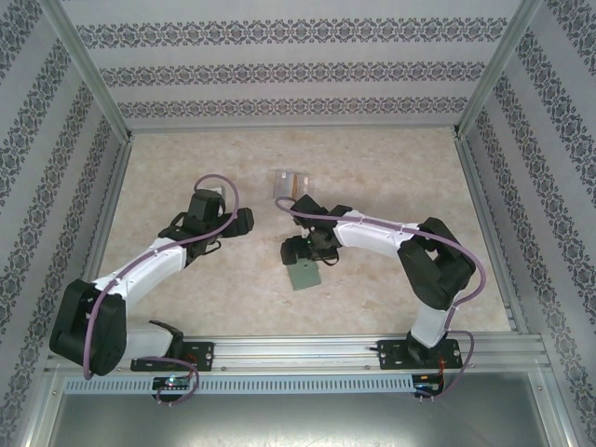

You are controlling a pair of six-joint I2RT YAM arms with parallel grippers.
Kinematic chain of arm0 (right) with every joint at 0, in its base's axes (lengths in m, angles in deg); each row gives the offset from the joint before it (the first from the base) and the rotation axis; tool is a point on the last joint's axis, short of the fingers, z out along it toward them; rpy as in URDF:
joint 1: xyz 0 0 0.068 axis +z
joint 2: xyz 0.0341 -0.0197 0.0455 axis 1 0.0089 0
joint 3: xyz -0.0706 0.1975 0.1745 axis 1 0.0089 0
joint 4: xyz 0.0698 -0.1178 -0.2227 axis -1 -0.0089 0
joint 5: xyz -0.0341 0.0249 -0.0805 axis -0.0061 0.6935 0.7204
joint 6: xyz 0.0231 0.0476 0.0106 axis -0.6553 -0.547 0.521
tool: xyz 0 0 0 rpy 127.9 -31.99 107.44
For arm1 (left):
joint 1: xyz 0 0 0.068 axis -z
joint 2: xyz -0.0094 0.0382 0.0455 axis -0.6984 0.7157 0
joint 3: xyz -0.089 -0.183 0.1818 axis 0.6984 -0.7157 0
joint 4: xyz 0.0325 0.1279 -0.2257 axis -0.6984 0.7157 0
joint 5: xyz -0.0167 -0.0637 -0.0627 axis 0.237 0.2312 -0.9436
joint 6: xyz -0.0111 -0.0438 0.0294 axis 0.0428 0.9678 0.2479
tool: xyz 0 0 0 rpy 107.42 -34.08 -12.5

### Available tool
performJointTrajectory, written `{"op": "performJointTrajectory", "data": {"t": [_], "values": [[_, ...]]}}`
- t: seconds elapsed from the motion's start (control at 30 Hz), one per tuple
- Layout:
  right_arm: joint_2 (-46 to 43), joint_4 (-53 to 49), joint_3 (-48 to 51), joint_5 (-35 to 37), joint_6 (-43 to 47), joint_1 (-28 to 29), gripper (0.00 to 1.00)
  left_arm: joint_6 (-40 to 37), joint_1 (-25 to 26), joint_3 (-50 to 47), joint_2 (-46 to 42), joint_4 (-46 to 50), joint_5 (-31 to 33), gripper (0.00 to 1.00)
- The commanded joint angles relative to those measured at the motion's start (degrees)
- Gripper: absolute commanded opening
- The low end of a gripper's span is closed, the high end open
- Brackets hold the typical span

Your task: Put the credit cards into the card holder

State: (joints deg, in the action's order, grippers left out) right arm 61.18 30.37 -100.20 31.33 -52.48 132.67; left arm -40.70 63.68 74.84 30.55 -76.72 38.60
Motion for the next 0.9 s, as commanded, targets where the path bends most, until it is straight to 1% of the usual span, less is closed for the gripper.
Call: {"op": "performJointTrajectory", "data": {"t": [0.0,0.03,0.13,0.17,0.2,0.27,0.33,0.43,0.47,0.53,0.6,0.67,0.87], "values": [[-2.22,0.16,0.01,-0.81,-1.14,-1.55,0.88,1.3,1.93,-0.59,2.26,-4.15,-6.2,1.0],[-3.15,0.16,1.1,-1.07,-0.39,-2.33,0.87,0.95,2.3,-0.05,3.57,-3.48,-6.94,1.0],[-5.44,0.42,4.47,-1.01,2.23,-3.78,0.82,-0.66,3.53,3.1,6.92,2.85,-7.19,1.0],[-6.23,0.06,5.34,-0.05,3.43,-3.32,0.78,-1.15,3.93,3.97,7.52,5.05,-7.18,1.0],[-6.76,-0.2,5.84,0.67,4.18,-2.84,0.76,-1.27,4.16,4.36,7.67,6.55,-7.35,1.0],[-7.78,-0.38,6.95,3.05,6.42,-0.66,0.7,-0.84,4.27,4.3,7.7,8.22,-9.39,1.0],[-7.98,-0.36,7.43,5.21,8.26,1.75,0.67,0.27,4.27,3.75,7.57,8.8,-12.04,0.99],[-6.51,-0.33,7.04,7.34,11.31,5.01,0.66,2.8,4.27,2.33,6.79,9.03,-14.21,0.99],[-5.65,0.0,6.98,6.82,11.89,5.39,0.65,3.61,4.28,1.64,6.39,8.4,-14.85,1.0],[-3.75,1.09,6.74,5.56,12.07,5.51,0.66,4.47,4.31,0.46,5.59,6.68,-15.58,1.0],[-2.33,1.76,6.14,4.89,11.99,5.51,0.66,5.19,4.27,0.12,4.99,6.46,-14.98,0.99],[-1.2,2.43,5.88,5.25,11.74,5.6,0.65,6.22,4.27,-0.12,4.64,6.47,-14.99,1.0],[1.85,2.01,5.5,9.25,12.79,5.47,0.54,6.72,4.27,0.04,4.44,5.52,-15.17,1.0]]}}
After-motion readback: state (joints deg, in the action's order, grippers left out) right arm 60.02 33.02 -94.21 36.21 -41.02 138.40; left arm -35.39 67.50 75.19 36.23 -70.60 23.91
